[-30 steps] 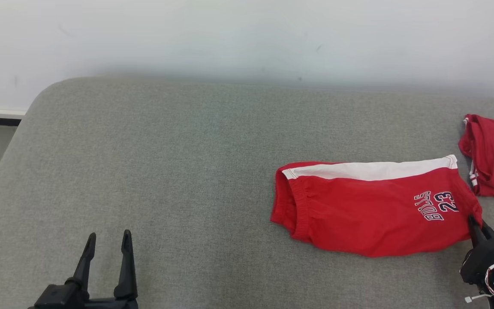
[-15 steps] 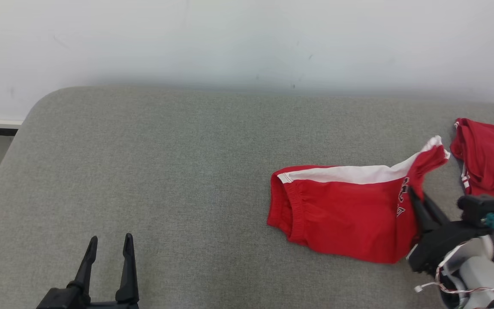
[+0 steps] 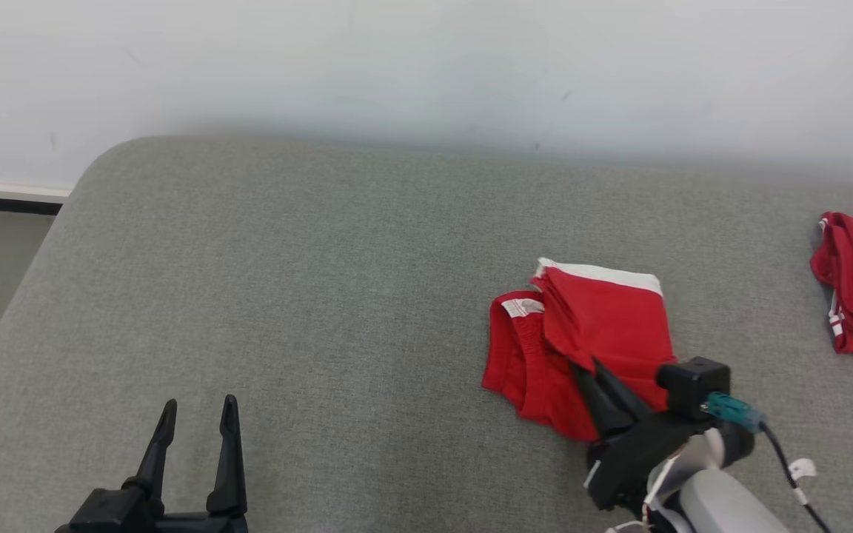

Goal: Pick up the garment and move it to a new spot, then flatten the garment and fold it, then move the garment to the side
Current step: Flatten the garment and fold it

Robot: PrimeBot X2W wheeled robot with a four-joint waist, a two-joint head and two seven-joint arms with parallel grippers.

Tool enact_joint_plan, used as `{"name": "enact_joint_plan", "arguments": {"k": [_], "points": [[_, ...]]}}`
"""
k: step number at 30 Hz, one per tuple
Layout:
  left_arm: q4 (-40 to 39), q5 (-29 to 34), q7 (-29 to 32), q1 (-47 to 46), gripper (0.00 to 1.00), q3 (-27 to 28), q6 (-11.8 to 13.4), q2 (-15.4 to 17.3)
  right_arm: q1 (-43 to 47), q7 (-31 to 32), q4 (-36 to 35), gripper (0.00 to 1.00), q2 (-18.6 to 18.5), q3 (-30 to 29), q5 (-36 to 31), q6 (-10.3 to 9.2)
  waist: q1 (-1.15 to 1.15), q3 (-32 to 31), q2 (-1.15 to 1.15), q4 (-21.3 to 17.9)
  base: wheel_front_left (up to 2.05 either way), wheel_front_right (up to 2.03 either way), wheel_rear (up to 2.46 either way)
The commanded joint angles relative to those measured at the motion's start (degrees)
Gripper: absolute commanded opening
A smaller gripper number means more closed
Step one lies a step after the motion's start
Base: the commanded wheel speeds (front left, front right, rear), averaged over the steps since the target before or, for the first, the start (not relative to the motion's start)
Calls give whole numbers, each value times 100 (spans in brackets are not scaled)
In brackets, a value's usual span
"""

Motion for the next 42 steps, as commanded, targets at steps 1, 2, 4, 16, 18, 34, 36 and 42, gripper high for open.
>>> {"name": "enact_joint_plan", "arguments": {"k": [1,2,4,16,18,34,36,42], "points": [[0,-21,-18,-44,100,7,4,-8,42,7,-41,0,52,-1,-59,0,0,17,0,35,0,0,0],[5,-28,-18,-38,100,6,4,-8,40,24,-67,0,124,3,-84,0,0,18,0,49,0,0,0],[11,-46,-18,-38,100,-14,4,-8,44,54,-121,0,212,12,-140,0,0,30,0,91,0,0,0],[8,-167,-18,-67,100,-23,35,-9,363,281,-179,0,557,126,-311,0,0,99,0,190,0,0,0],[14,-184,-18,-70,100,-35,46,-9,414,306,-150,0,567,192,-341,0,0,100,0,177,0,0,0],[-42,-81,-18,98,100,133,71,-8,360,-639,-330,100,434,-455,-559,0,0,-43,0,-132,0,0,0],[-48,-64,-18,123,100,169,64,-9,434,-715,-454,100,372,-672,-600,0,0,-65,0,-190,0,0,0],[-68,31,-18,228,100,189,50,-9,771,-796,-779,100,316,-1389,-747,0,0,-152,0,-363,0,0,0]]}}
